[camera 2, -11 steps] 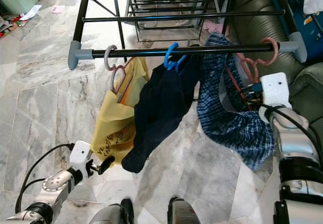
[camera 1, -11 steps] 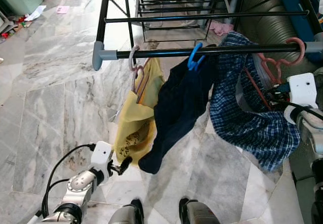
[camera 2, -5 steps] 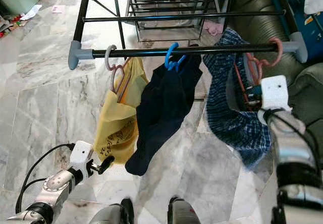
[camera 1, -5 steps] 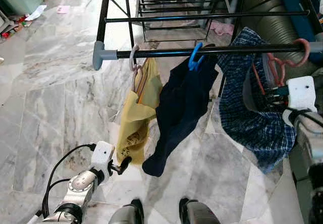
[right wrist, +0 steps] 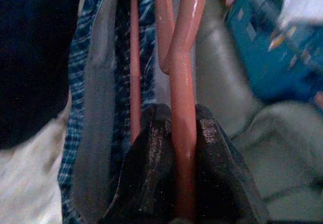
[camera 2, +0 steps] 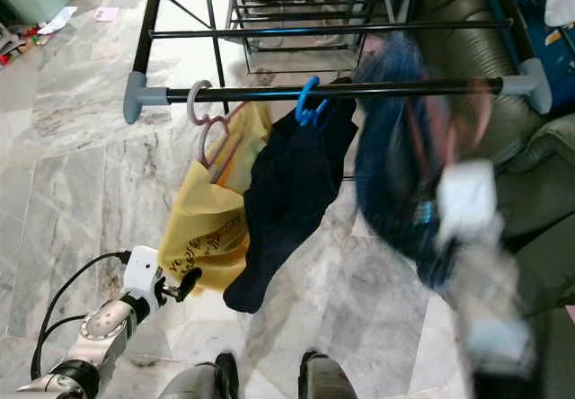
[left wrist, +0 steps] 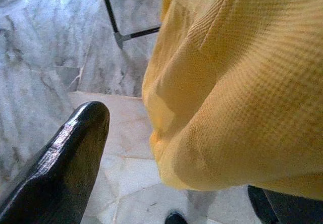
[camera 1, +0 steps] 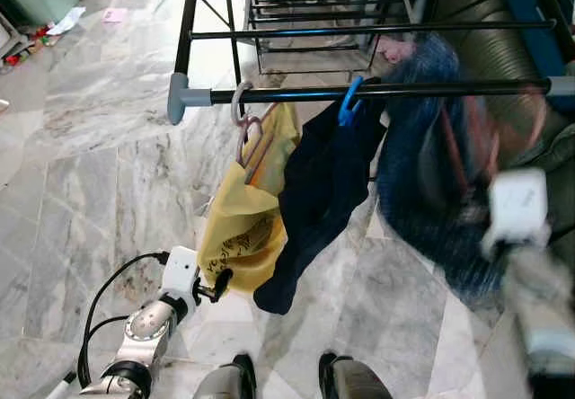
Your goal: Hang hanger
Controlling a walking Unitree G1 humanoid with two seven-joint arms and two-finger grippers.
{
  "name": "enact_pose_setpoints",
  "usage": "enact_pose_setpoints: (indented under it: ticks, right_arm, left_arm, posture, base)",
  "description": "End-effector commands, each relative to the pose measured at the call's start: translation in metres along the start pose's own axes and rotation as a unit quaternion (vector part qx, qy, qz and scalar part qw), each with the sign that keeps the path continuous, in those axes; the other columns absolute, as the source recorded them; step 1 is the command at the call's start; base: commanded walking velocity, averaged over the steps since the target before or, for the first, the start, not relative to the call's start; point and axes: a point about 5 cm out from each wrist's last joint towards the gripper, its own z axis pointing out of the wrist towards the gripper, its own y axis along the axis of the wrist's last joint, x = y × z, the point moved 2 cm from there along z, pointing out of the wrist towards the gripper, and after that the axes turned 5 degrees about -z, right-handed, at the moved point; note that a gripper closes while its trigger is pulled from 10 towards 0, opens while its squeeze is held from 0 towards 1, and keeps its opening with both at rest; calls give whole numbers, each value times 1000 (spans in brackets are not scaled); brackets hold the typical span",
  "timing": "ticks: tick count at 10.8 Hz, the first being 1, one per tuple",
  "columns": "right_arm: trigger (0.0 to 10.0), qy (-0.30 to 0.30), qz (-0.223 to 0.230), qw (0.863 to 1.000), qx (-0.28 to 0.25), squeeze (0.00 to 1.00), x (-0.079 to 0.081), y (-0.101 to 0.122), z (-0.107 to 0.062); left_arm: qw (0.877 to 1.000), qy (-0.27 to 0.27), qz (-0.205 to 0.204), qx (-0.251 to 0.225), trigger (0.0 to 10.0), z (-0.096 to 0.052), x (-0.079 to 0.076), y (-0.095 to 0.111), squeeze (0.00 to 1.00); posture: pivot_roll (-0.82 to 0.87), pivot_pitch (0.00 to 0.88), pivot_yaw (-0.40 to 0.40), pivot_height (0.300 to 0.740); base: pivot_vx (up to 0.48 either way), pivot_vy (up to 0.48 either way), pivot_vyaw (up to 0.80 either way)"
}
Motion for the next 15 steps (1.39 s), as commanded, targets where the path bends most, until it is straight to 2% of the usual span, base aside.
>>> enact_pose_setpoints:
  ticks: [1,2,3,4,5,10,15]
  right_arm:
    - [0,-15,-7,1000,-18,0,-3,7,-4]
    - [3765,-40,23,999,23,0,14,-18,-31]
    - [10000,-60,51,996,41,0,22,-23,-46]
    - [10000,-70,67,994,41,0,27,-22,-52]
    - [10000,-64,73,995,38,0,33,-19,-54]
    - [10000,-10,83,996,37,0,54,-13,-48]
    - [10000,18,85,995,56,0,65,-19,-53]
  left_arm:
    - [1000,13,-4,18,10000,-5,4,-10,0]
    - [999,35,6,27,10000,-6,8,-12,0]
    - [998,57,15,26,10000,-7,11,-12,0]
    - [997,63,35,-37,10000,-3,6,6,0]
    - [983,39,59,-167,10000,-5,-17,50,0]
    - [980,87,61,-170,10000,-14,-17,56,0]
    - [977,106,74,-168,10000,-20,-12,62,0]
  posture:
    - [-148,227,58,740]
    - [-152,221,59,740]
    - [-160,215,61,740]
    - [-164,213,62,740]
    - [-168,206,60,740]
    - [-148,201,40,740]
    - [-152,211,44,740]
  base:
    - [0,0,0]
    - [0,0,0]
    - [0,0,0]
    - [0,0,0]
    - [0,0,0]
    - [0,0,0]
    - [-258,0,0]
